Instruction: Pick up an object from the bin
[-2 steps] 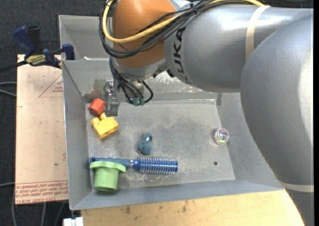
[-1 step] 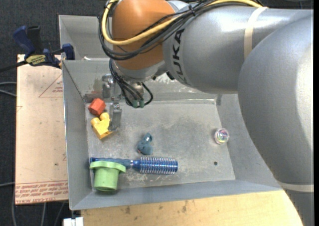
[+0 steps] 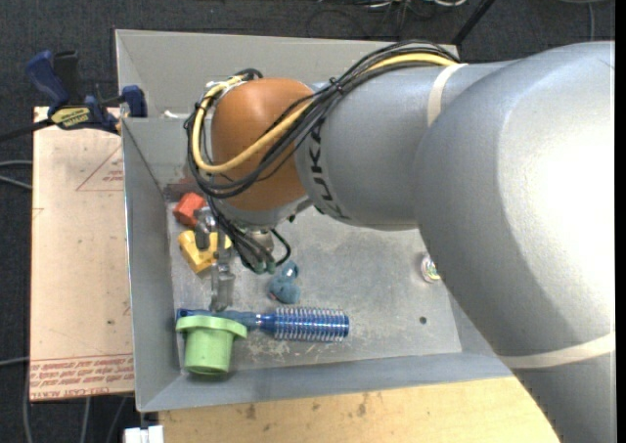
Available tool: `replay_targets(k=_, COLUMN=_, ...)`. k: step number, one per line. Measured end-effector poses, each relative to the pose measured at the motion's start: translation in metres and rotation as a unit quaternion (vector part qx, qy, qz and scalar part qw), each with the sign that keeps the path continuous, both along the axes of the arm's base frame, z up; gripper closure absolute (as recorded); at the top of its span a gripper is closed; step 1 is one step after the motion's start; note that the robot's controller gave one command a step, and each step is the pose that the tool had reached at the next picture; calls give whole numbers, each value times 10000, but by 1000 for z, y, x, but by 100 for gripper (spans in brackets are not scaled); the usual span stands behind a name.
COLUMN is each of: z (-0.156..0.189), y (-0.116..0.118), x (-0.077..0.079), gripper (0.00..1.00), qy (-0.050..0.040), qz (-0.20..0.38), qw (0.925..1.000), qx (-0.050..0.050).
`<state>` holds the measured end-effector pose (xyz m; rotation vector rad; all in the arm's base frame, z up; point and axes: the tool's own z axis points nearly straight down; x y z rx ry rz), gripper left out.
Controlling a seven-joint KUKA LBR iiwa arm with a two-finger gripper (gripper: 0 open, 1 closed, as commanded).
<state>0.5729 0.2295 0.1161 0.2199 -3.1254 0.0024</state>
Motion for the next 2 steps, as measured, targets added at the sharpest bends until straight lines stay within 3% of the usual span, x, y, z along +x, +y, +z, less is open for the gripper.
replay_targets(k=1, z=31, y=-57, x=-72, gripper=0, qy=-34, qz=-902, qw=9959, qx=3)
replay_targets(k=2, z=-50, y=-98, x=-69, gripper=0, qy=-12, qz=-279, qw=9996, qx=-2)
